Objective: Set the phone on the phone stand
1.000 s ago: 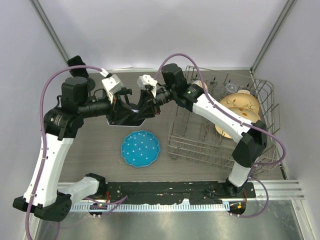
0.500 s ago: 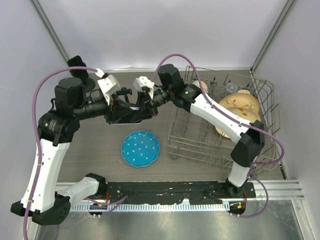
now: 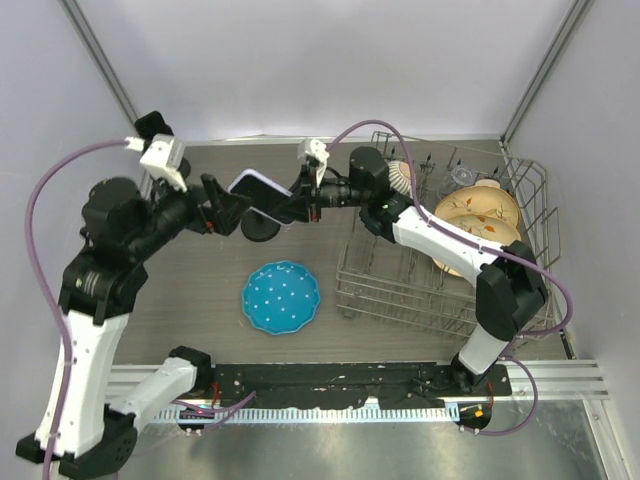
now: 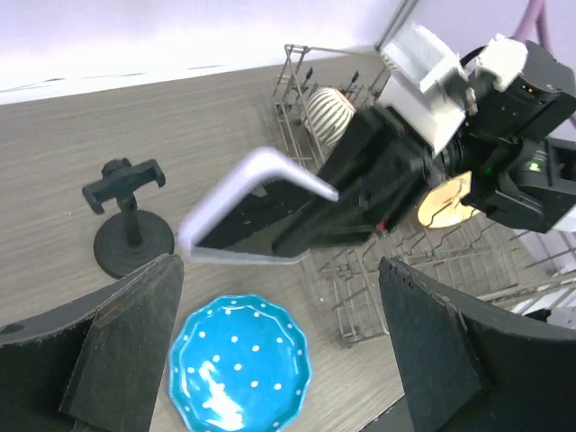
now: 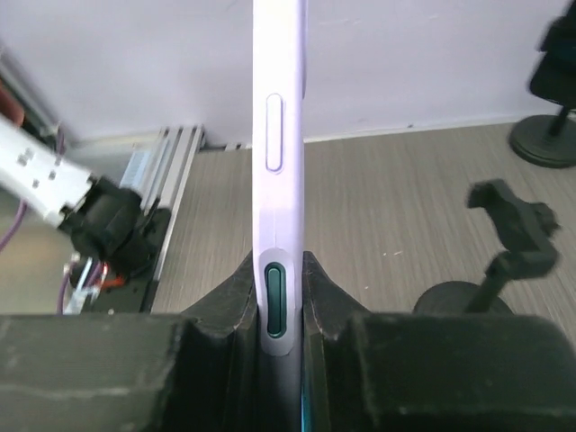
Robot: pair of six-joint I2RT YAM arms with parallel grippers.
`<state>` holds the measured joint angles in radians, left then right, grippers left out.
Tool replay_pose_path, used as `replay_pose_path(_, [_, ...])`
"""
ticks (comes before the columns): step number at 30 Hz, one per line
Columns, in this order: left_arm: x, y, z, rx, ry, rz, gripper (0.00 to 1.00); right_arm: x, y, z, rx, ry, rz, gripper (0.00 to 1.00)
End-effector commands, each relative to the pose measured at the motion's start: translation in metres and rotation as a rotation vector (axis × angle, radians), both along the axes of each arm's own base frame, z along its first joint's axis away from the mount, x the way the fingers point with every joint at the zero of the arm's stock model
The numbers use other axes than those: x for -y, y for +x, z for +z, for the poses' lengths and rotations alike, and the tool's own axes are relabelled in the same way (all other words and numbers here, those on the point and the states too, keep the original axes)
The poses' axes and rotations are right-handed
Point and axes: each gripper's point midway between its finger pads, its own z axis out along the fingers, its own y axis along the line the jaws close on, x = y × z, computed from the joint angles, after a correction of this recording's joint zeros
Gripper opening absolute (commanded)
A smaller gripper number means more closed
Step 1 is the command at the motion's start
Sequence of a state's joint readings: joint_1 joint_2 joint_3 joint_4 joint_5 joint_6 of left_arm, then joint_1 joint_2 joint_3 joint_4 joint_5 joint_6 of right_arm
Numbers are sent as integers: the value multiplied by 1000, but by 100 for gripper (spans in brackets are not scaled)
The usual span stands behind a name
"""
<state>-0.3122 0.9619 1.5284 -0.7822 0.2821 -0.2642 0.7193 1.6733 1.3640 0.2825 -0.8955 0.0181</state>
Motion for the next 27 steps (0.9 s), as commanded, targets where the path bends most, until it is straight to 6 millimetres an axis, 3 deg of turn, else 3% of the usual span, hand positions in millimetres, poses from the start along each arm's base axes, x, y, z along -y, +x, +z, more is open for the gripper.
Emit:
replay_pose_path(1, [-13, -18, 18, 111, -181, 89, 93, 24, -2, 120, 98, 360, -53, 1])
replay_pose_path(3, [-8, -27, 31, 184, -245, 50, 93, 24, -11, 124, 65, 377, 23, 1])
replay_pose_path(4, [-4, -22, 21, 171, -255, 37, 93, 28, -22, 136, 38, 421, 70, 1])
replay_pose_path(6, [3, -16, 30, 192, -300, 16, 94, 32, -36, 137, 26, 452, 146, 1])
replay_pose_path(8, [10, -12, 34, 191, -332, -10, 96, 41, -54, 152, 13, 504, 227, 1])
replay_pose_path(14, [40, -17, 78, 323, -408, -227, 98, 47, -73, 157, 5, 514, 348, 1])
replay_pose_path(20, [63, -39, 110, 410, -502, -461, 82, 51, -81, 159, 22, 517, 364, 1])
replay_pose_path(24, [63, -40, 112, 428, -477, -466, 50, 52, -79, 160, 32, 523, 351, 1])
replay_pose_path(27, [64, -42, 111, 422, -470, -483, 45, 51, -79, 161, 26, 525, 351, 1])
